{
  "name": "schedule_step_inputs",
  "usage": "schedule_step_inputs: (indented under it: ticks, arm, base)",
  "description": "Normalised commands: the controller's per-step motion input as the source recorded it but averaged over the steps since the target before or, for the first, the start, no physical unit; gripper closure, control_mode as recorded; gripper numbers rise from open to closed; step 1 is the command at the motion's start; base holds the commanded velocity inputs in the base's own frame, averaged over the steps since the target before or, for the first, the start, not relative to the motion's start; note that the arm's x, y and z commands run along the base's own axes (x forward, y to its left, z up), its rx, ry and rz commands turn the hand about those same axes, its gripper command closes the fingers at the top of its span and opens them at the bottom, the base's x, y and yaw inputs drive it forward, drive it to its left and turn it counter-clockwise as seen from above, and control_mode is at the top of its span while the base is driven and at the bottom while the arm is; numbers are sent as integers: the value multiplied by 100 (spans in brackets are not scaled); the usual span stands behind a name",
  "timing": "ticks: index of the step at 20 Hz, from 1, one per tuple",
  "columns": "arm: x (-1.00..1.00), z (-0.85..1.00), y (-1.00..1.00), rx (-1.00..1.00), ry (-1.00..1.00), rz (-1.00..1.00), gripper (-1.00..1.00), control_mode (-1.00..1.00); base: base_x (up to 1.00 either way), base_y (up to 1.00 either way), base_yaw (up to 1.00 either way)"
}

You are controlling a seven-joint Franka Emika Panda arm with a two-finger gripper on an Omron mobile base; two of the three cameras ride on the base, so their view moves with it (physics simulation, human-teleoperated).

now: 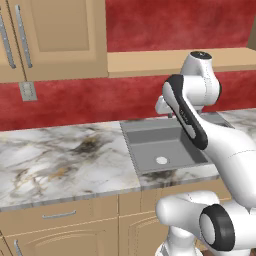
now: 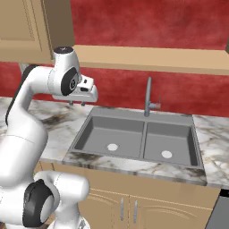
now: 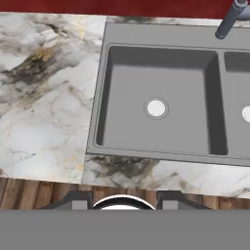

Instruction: Take the tongs from the drawer on the left and place them on the dining counter next to the tray containing the kebab skewer.

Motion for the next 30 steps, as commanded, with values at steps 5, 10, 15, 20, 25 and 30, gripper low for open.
schedule_step_inputs:
  ticks: [5, 10, 15, 20, 25, 30]
  arm:
    - [-28, 0, 0, 0, 0, 0, -100, -100]
    - [-60, 1, 21, -1, -1, 2, -100, -100]
    - [-42, 0, 86, -11, -10, 4, -100, -100]
    - [-44, 0, 100, -13, -12, 7, -100, -100]
    - [-48, -3, 100, -18, -21, 9, -100, -100]
    - [-42, -9, 97, -23, -18, 10, -100, -100]
  base:
    - [0, 0, 0]
    - [0, 0, 0]
    - [0, 0, 0]
    - [0, 0, 0]
    - [0, 0, 0]
    - [0, 0, 0]
